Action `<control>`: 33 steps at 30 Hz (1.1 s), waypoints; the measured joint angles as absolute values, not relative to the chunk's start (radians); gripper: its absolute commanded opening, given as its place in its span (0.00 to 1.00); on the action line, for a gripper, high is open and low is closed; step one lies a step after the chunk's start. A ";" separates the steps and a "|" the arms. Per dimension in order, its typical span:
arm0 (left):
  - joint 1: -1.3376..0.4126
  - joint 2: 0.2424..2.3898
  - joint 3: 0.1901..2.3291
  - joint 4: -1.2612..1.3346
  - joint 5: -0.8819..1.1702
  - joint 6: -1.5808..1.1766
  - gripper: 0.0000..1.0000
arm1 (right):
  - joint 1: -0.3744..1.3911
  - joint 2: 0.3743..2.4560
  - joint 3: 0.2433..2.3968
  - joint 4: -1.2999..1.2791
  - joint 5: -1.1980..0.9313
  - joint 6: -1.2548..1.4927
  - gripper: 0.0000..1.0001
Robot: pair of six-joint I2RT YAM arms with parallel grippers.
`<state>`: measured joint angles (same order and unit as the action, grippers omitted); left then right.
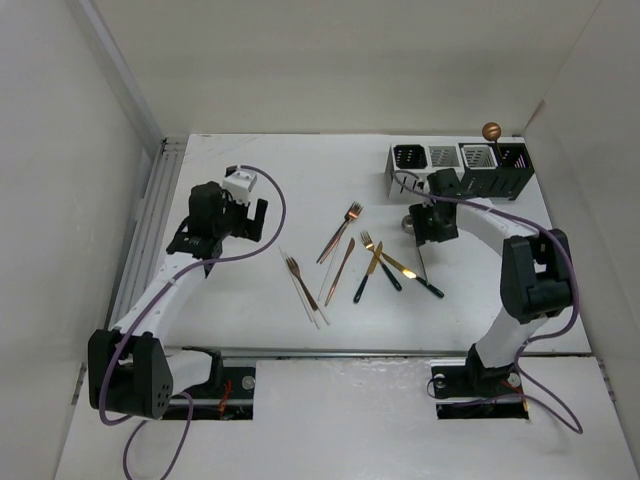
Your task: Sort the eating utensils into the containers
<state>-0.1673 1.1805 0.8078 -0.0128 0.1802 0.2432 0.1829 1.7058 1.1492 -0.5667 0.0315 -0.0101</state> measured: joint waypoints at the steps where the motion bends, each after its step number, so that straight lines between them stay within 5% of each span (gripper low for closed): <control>1: -0.169 1.174 0.803 -0.007 0.173 0.241 0.90 | 0.197 1.716 1.149 -0.570 0.030 -0.010 0.64; 5: -0.170 1.151 0.791 0.013 0.148 0.236 0.91 | 0.255 1.728 1.150 -0.572 0.022 -0.004 0.64; 11: -0.170 1.141 0.773 0.021 0.123 0.226 0.91 | 0.269 1.813 1.201 -0.579 0.044 0.002 0.51; 16: -0.170 1.141 0.772 0.029 0.104 0.226 0.91 | 0.265 1.863 1.237 -0.592 0.054 0.006 0.23; 18: -0.170 1.141 0.772 0.031 0.099 0.226 0.91 | 0.268 1.866 1.241 -0.596 0.055 0.002 0.00; 33: -0.170 1.143 0.772 0.043 0.080 0.226 0.91 | 0.390 1.705 1.294 -0.611 0.079 -0.137 0.00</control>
<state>-0.1699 1.1427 0.7719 0.0425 0.0795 0.2260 0.3904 1.7050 1.2942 -0.6113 0.0788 -0.1368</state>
